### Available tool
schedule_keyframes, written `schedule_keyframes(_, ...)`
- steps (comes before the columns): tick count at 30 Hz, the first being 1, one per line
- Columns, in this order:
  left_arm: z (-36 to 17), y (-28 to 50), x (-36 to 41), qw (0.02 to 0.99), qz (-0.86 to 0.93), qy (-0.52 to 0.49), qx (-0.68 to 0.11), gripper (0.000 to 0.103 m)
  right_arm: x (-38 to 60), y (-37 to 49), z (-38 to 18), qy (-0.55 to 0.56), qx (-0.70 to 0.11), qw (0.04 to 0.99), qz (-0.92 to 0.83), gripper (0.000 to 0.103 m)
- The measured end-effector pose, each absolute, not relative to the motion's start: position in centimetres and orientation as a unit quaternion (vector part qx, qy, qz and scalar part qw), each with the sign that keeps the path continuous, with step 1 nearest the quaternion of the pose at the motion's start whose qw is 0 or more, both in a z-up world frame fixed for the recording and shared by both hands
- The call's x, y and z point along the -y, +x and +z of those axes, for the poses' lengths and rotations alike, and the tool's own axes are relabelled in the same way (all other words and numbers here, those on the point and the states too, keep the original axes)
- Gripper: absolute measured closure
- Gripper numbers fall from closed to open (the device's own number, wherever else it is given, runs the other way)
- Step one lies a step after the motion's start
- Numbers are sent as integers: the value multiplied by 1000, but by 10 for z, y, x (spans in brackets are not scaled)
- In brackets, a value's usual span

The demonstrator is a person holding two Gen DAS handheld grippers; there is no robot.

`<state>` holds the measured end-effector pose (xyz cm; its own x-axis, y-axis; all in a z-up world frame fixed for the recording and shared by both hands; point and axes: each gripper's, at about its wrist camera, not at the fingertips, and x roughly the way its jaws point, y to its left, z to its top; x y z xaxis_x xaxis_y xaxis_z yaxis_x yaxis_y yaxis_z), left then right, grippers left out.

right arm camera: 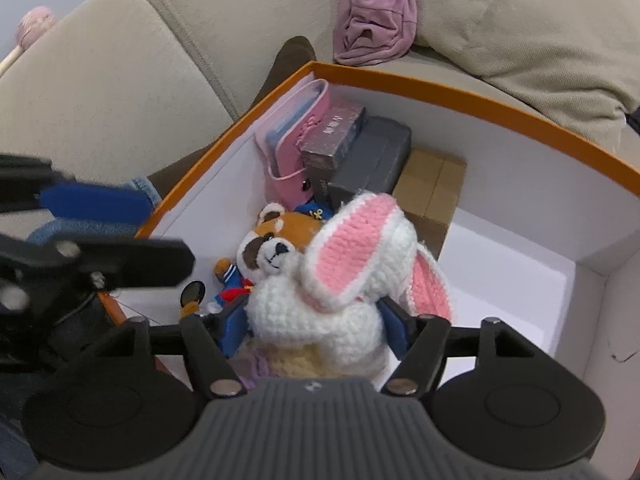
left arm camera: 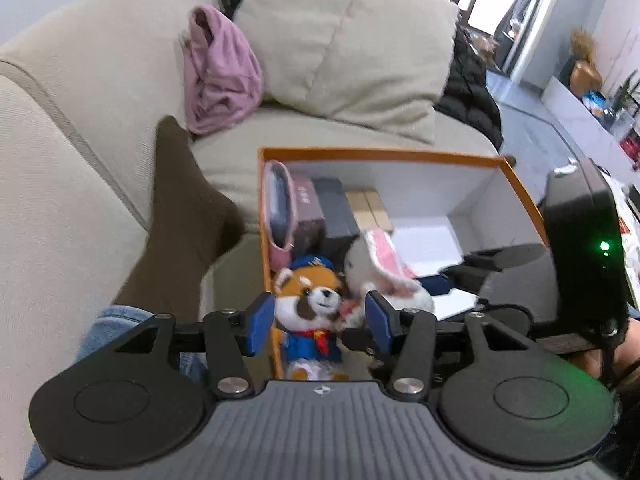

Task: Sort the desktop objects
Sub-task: 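Carry the red panda and bunny over the shoebox and lower them inside, then open both grippers to release the plush toys into the shoebox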

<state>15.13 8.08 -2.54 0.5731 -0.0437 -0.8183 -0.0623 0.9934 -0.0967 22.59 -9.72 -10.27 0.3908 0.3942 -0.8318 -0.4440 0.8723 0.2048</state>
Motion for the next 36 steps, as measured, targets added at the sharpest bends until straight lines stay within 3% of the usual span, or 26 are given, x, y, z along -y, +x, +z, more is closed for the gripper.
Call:
schedule_keyframes(4, -24, 144, -96, 892, 28, -86, -442, 44, 101, 222, -98, -30, -489, 836, 245, 24)
schedule_keyframes(8, -28, 139, -109, 892, 34, -117, -435, 44, 110, 218, -87, -16, -481, 842, 245, 23)
schedule_keyframes(11, -37, 136, -117, 887, 34, -138, -439, 46, 120, 217, -81, 12, -491, 836, 244, 34)
schedule_keyframes(17, -49, 132, -127, 876, 6, -176, -449, 68, 134, 223, -88, 75, -526, 815, 230, 37)
schedule_keyframes(21, -54, 132, -127, 872, -11, -182, -455, 77, 132, 224, -91, 77, -530, 815, 221, 37)
schedule_keyframes(24, -56, 133, -125, 872, -10, -173, -458, 80, 132, 228, -96, 80, -539, 812, 210, 47)
schedule_keyframes(30, -57, 132, -125, 870, -10, -172, -461, 80, 130, 229, -99, 69, -545, 811, 203, 46)
schedule_keyframes(32, -58, 132, -124, 869, -8, -174, -463, 81, 131, 226, -95, 50, -541, 816, 196, 37)
schedule_keyframes(36, -56, 132, -120, 870, -3, -163, -465, 80, 134, 227, -99, 25, -557, 811, 180, 32)
